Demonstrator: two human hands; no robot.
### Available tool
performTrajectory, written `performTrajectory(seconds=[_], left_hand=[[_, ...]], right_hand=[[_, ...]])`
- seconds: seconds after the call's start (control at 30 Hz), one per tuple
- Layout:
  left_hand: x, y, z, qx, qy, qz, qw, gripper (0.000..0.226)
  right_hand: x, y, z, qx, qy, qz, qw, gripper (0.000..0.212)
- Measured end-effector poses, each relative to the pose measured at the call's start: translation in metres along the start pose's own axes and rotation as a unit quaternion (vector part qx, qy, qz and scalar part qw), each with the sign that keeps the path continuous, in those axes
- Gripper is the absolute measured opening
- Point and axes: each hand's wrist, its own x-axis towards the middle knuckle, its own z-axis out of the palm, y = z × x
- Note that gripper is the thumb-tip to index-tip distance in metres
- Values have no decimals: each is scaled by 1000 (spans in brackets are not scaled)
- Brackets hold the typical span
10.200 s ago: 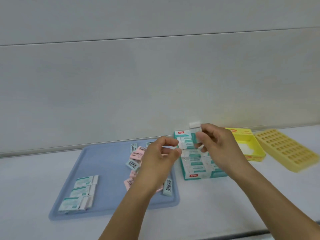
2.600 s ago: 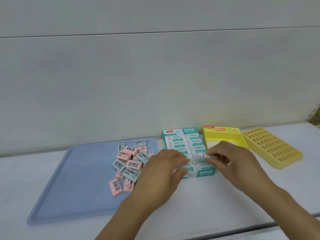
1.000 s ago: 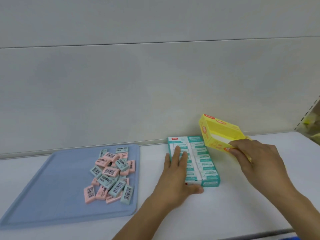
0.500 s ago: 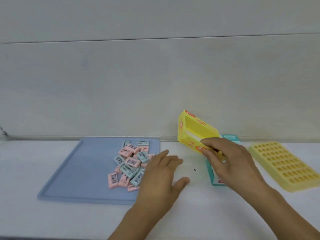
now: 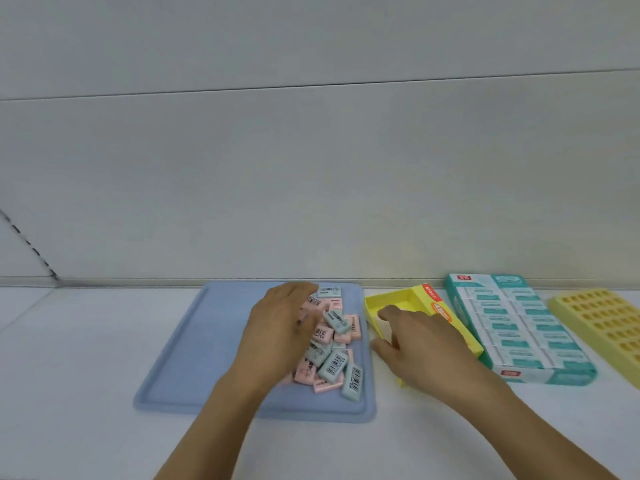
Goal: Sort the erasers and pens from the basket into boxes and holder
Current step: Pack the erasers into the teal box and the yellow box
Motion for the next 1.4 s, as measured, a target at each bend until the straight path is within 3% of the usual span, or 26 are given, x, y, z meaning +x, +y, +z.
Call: performTrajectory(seconds=[0.13, 0.3, 0.4, 0.53, 0.7, 0.83, 0.93, 1.0, 1.17, 1.3, 1.4], left_hand=[[22, -14, -5, -43, -91, -36, 994, 40], [37, -18, -6, 11, -173, -11, 985, 29], [38, -22, -7, 24, -172, -5, 985, 27], [34, -31, -10, 17, -172, -10, 985, 25], [27, -44, -21, -17, -158, -38, 987, 12], [25, -45, -25, -77, -110, -50, 990, 8], [22, -44, -27, -166, -50, -84, 981, 11], [19, -42, -29, -265, -38, -131, 954, 14], [12, -35, -37, -414, -58, -159, 894, 29], [9, -22, -43, -457, -77, -150, 873, 33], [8, -7, -44, -469, -76, -130, 870, 37]], right_hand=[[-11, -9, 5, -28, -4, 4, 1000, 23], [-9, -23, 7, -77, -16, 29, 996, 9], [-9, -17, 8, -83, -12, 12, 996, 7], [-6, -5, 14, -55, -1, -27, 998, 27], [-3, -3, 11, -28, 7, -56, 998, 37], [-4, 6, -8, -121, 7, -58, 991, 39], [-9, 16, -24, -157, -35, -50, 986, 32], [-9, 15, -33, -131, -37, -43, 990, 28], [10, -27, -33, 68, 119, -104, 985, 29], [29, -59, -21, 297, 93, -87, 946, 33], [34, -66, -18, 428, 93, -69, 896, 14]])
